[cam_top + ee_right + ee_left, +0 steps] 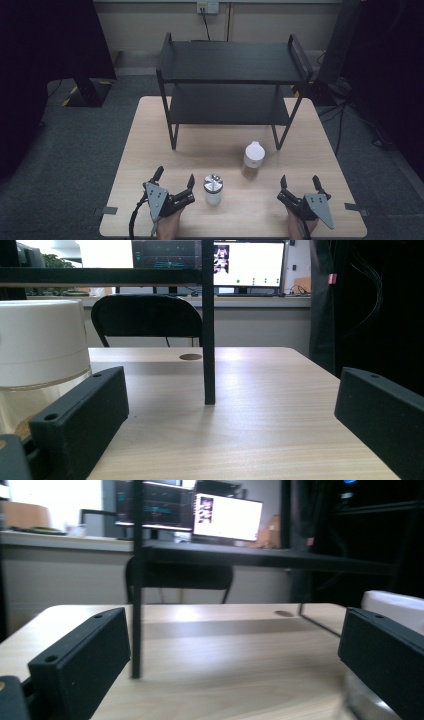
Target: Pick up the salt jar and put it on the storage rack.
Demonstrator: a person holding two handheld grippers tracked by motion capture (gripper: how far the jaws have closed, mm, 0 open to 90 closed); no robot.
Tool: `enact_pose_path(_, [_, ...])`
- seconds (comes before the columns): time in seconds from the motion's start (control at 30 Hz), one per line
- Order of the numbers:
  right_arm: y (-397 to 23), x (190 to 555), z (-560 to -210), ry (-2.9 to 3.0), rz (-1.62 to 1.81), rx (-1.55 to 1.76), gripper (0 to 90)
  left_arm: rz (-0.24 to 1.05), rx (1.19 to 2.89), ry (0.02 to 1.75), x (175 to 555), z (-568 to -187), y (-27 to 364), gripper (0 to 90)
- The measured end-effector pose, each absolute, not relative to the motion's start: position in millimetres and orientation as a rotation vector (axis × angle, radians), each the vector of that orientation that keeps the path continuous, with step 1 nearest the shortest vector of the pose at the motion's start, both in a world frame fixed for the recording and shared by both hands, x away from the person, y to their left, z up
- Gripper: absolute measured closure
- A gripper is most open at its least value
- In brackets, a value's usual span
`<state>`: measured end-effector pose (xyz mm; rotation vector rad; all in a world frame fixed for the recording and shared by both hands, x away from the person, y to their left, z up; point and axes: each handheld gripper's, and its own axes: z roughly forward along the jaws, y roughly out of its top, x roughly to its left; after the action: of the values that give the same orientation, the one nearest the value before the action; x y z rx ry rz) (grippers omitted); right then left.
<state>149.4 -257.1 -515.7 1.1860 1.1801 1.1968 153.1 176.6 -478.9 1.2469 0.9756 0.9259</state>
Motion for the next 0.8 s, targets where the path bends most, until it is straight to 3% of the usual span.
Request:
enact_pose_path(0.2, [-258,149,-516,1.184,1.200,1.183,0.0,0.822,1.242,0.943,154,-478,174,0.4])
enact_pose_path(0.5, [-258,149,-516,1.183,1.199,1.183,0.0,0.819,1.286,0.864,152,-489,159,1.0])
enact_pose_path(0.6, [-257,149,-516,1.183,1.198,1.183,0.0,0.818,1.294,0.816,154,-494,158,6.3])
enact_pose_path(0.8, [-257,149,-516,1.180,1.195,1.185,0.0,0.784,1.345,0.812,158,-497,151,8.0])
